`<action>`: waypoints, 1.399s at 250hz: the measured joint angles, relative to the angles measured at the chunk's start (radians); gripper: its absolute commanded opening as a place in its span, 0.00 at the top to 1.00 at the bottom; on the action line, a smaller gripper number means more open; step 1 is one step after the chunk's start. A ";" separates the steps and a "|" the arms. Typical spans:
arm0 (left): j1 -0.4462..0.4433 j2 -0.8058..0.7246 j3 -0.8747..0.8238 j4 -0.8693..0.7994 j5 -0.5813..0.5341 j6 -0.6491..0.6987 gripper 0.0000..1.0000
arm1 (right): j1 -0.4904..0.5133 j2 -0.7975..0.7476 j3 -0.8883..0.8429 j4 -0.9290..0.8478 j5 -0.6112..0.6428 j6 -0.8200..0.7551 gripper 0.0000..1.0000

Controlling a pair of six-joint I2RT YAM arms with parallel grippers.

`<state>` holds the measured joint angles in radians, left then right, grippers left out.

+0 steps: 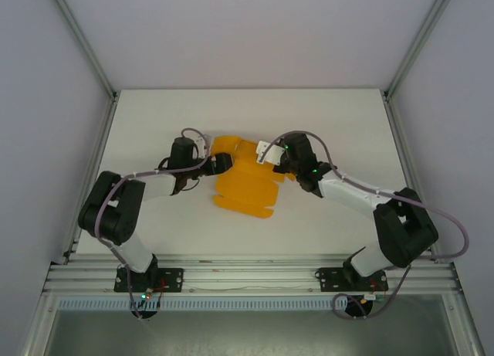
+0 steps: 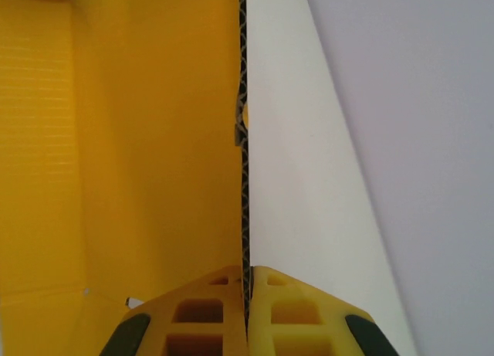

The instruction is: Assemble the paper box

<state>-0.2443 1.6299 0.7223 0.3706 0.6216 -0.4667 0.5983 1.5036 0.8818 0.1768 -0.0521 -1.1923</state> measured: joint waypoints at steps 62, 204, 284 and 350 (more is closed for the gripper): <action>0.018 -0.210 0.003 -0.190 -0.171 0.021 0.00 | 0.041 0.083 -0.040 0.199 0.117 -0.166 1.00; 0.115 0.114 0.279 -0.291 -0.304 -0.009 0.03 | 0.053 0.212 -0.124 0.558 0.195 -0.368 1.00; 0.019 0.111 0.232 -0.239 -0.159 0.088 0.25 | 0.053 0.212 -0.104 0.510 0.208 -0.315 1.00; -0.046 0.111 0.151 -0.124 -0.130 0.132 0.29 | 0.054 0.212 -0.093 0.476 0.227 -0.304 1.00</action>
<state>-0.2905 1.7412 0.8730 0.2462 0.4911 -0.3351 0.6521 1.7161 0.7883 0.6525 0.1745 -1.4967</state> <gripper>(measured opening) 0.720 0.049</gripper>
